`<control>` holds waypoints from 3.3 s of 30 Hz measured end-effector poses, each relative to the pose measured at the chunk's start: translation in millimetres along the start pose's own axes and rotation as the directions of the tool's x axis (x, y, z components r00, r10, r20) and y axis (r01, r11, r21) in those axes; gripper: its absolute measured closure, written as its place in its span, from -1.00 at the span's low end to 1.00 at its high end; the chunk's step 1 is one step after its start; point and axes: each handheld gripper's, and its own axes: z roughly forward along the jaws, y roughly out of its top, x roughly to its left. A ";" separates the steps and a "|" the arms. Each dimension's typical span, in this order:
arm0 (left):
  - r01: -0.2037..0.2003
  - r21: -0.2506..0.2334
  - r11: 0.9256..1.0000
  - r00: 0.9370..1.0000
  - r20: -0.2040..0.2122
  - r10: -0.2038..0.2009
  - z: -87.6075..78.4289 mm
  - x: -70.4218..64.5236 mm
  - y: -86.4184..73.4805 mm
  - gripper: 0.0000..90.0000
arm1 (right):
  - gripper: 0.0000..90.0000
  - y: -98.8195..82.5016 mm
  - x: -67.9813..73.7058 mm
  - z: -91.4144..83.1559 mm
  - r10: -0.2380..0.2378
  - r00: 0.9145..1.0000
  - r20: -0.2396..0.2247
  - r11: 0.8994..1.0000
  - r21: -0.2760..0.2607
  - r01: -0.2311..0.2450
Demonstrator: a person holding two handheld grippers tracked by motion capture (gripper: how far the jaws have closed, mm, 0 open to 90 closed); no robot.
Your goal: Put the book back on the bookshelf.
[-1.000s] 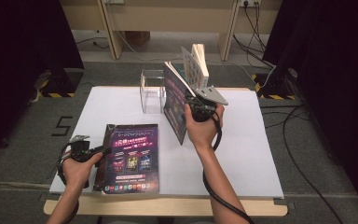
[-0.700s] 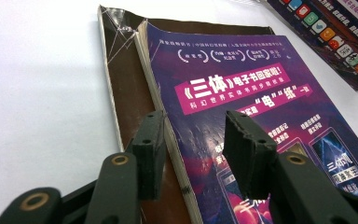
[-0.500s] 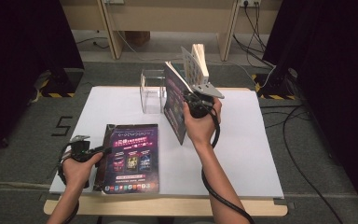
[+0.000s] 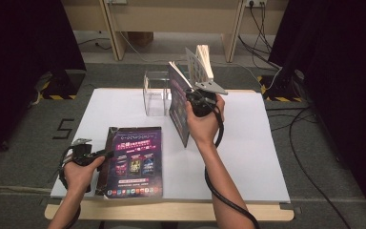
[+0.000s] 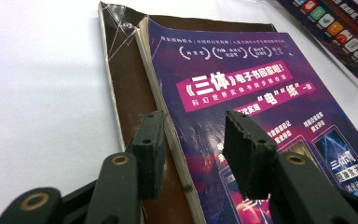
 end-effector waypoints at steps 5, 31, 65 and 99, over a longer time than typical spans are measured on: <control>0.000 0.000 1.000 1.000 -0.001 0.000 -0.2 0.3 0.1 0.28 | 0.88 0.2 -0.7 0.4 0.006 1.000 0.006 1.000 -0.011 -0.006; -0.001 -0.006 1.000 1.000 0.005 0.002 0.6 -1.2 0.5 0.28 | 0.88 11.7 -5.1 11.1 0.003 0.999 0.047 0.999 -0.037 -0.001; -0.002 -0.011 1.000 1.000 0.007 0.002 -1.6 -0.2 1.6 0.29 | 0.88 19.2 -1.4 36.1 0.008 0.995 0.095 0.998 -0.060 -0.002; 0.004 -0.014 1.000 1.000 0.005 -0.003 -2.5 1.8 1.9 0.30 | 0.88 25.8 1.0 54.4 0.028 0.991 0.132 0.998 -0.064 -0.020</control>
